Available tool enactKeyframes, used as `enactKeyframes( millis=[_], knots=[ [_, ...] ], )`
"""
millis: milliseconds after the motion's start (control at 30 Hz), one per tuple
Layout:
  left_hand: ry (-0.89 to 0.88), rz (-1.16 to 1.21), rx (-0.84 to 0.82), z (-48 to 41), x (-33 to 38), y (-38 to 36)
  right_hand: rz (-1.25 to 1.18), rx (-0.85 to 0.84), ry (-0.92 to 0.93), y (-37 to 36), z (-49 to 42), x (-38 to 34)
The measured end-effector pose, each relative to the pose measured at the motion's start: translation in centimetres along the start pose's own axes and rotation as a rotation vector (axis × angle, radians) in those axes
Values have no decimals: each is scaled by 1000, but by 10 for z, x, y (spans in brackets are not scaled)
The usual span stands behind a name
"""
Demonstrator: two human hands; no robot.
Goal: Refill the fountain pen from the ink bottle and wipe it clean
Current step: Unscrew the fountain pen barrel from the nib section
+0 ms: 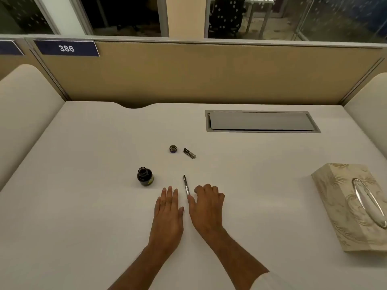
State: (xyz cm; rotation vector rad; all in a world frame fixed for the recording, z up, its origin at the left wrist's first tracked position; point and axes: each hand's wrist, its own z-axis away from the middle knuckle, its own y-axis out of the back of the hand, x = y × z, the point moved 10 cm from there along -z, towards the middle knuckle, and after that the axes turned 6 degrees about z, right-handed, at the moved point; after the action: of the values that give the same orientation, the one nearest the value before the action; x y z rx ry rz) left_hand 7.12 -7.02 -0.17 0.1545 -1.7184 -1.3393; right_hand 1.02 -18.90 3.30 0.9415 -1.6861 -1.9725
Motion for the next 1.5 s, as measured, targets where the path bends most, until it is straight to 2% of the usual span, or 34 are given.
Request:
enactKeyframes(
  millis=[467,667,833,1033,1267,1500],
  knots=[
    [8,-40,-44,-4,-5,-5,-101,26,-43,-15,-9,2],
    [44,14,-21,-7,-1,6,-271,118,-85,1,1,7],
    [130,406,72,-4,19,37,-492,192,-61,27,16,11],
    [386,1093,-34,-2,38,47,-760,58,-82,43,33,13],
    [446,1501,-115,-1,64,56,-934,-39,-62,81,54,15],
    [423,1781,-126,0,83,72,-1089,-317,-120,94,70,10]
  ],
)
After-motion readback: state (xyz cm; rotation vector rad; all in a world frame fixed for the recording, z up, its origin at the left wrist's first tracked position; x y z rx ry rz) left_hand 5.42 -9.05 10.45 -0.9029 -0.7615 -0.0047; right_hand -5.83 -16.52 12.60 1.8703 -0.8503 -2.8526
